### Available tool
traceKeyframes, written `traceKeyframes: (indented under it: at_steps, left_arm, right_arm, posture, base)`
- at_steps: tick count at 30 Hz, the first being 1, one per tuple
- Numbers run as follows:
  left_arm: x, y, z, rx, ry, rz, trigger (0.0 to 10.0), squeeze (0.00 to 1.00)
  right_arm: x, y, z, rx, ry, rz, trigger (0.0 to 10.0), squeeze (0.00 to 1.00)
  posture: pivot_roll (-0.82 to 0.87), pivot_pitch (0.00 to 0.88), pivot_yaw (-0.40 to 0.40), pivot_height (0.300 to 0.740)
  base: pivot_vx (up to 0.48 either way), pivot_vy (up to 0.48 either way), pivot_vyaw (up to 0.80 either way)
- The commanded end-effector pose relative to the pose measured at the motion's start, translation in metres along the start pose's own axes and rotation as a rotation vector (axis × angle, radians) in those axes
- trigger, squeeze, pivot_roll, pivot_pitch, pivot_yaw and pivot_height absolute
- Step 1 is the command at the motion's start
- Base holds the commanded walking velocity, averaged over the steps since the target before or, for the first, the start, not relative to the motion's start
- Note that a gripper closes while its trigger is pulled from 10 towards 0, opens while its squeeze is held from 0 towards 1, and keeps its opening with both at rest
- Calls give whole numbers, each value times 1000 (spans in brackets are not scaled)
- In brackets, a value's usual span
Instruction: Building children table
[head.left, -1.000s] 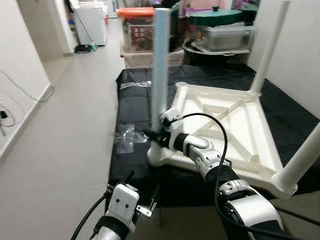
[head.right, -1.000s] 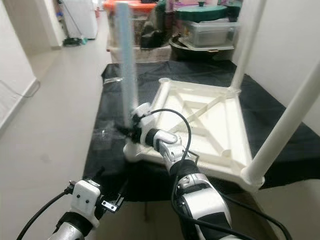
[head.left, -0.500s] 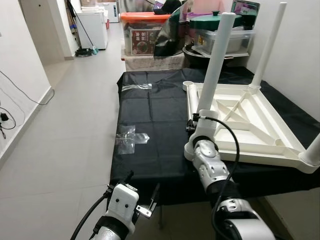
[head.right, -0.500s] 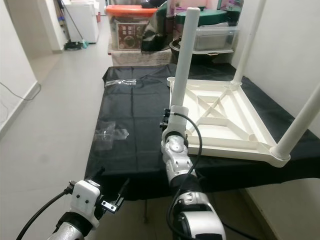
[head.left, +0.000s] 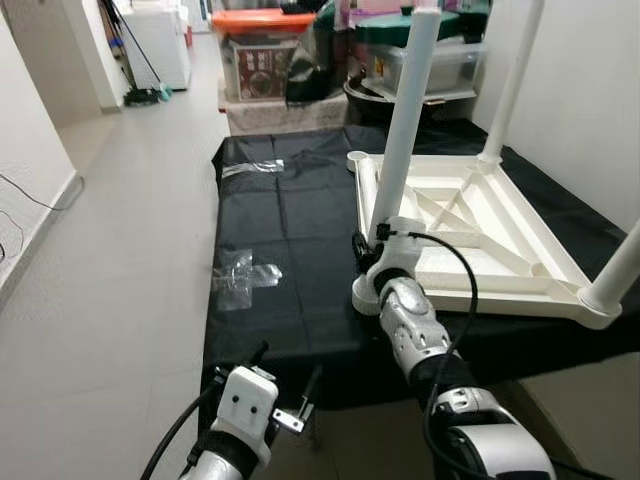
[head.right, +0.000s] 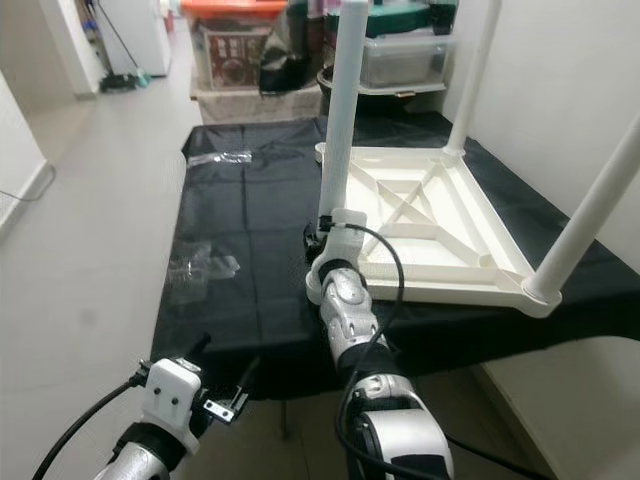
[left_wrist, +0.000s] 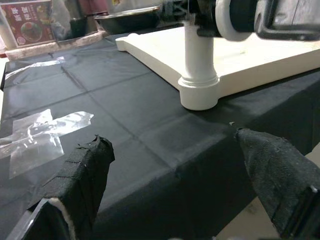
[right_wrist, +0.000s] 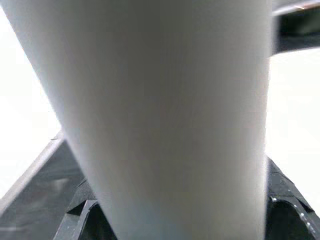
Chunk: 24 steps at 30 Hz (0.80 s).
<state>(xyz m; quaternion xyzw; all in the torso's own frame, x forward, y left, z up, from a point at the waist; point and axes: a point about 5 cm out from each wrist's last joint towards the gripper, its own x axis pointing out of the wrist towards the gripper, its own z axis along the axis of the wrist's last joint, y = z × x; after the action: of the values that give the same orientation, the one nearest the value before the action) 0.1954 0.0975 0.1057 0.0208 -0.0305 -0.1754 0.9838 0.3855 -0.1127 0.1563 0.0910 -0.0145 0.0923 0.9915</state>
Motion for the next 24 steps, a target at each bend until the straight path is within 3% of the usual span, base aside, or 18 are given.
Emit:
traceKeyframes:
  at_steps: [1, 3, 4, 5, 7, 8, 9, 14, 15, 16, 19, 20, 22, 24]
  left_arm:
    - [-1, 1, -6, -3, 32, 0, 10000, 0]
    - [-1, 1, -6, -3, 32, 0, 10000, 0]
    - [-1, 1, -6, -3, 32, -1, 10000, 0]
    - [-1, 1, -6, -3, 32, -1, 10000, 0]
    - [-1, 1, -5, -3, 31, 0, 10000, 0]
    - [-1, 1, -5, -3, 31, 0, 10000, 0]
    - [0, 0, -5, -4, 29, 0, 10000, 0]
    - [0, 0, -4, -4, 27, -1, 10000, 0]
    - [0, 0, -4, -3, 26, -3, 10000, 0]
    - [0, 0, -4, -1, 26, -2, 10000, 0]
    - [0, 1, -5, -1, 27, 0, 10000, 0]
    - [0, 1, -5, 0, 26, 1, 10000, 0]
    - [0, 1, -5, 1, 26, 2, 10000, 0]
    - [0, 1, -5, 2, 25, 5, 10000, 0]
  right_arm:
    - [5, 7, 11, 25, 12, 189, 10000, 0]
    - [5, 7, 11, 25, 12, 189, 10000, 0]
    - [5, 11, 11, 15, 67, 356, 10000, 0]
    - [5, 11, 11, 15, 67, 356, 10000, 0]
    - [-4, 22, 5, -16, 194, 701, 10000, 0]
    - [-4, 22, 5, -16, 194, 701, 10000, 0]
    - [-11, 26, 2, -57, 248, 858, 10000, 0]
    - [-18, 31, -3, -104, 320, 1036, 10000, 0]
    - [-20, 37, -2, -128, 356, 1147, 10000, 0]
    - [-18, 43, 0, -138, 360, 1180, 10000, 0]
    - [-17, 45, 1, -141, 358, 1182, 10000, 0]
    - [-15, 47, 1, -145, 357, 1162, 0, 0]
    - [-14, 49, 1, -143, 357, 1154, 0, 0]
    - [-9, 51, -1, -181, 327, 1052, 0, 0]
  posture:
    - [40, 0, -6, 740]
    - [40, 0, -6, 740]
    - [40, 0, -6, 740]
    - [40, 0, -6, 740]
    - [22, 0, -19, 740]
    - [22, 0, -19, 740]
    - [22, 0, -19, 740]
    - [22, 0, -19, 740]
    - [22, 0, -19, 740]
    - [27, 0, -15, 740]
    - [27, 0, -15, 740]
    - [27, 0, -15, 740]
    - [27, 0, -15, 740]
    - [27, 0, -15, 740]
  base:
    - [0, 0, 0]
    - [0, 0, 0]
    - [0, 0, 0]
    - [0, 0, 0]
    - [0, 0, 0]
    - [0, 0, 0]
    - [0, 0, 0]
    - [0, 0, 0]
    - [0, 0, 0]
    - [0, 0, 0]
    - [0, 0, 0]
    - [0, 0, 0]
    - [0, 0, 0]
    - [0, 0, 0]
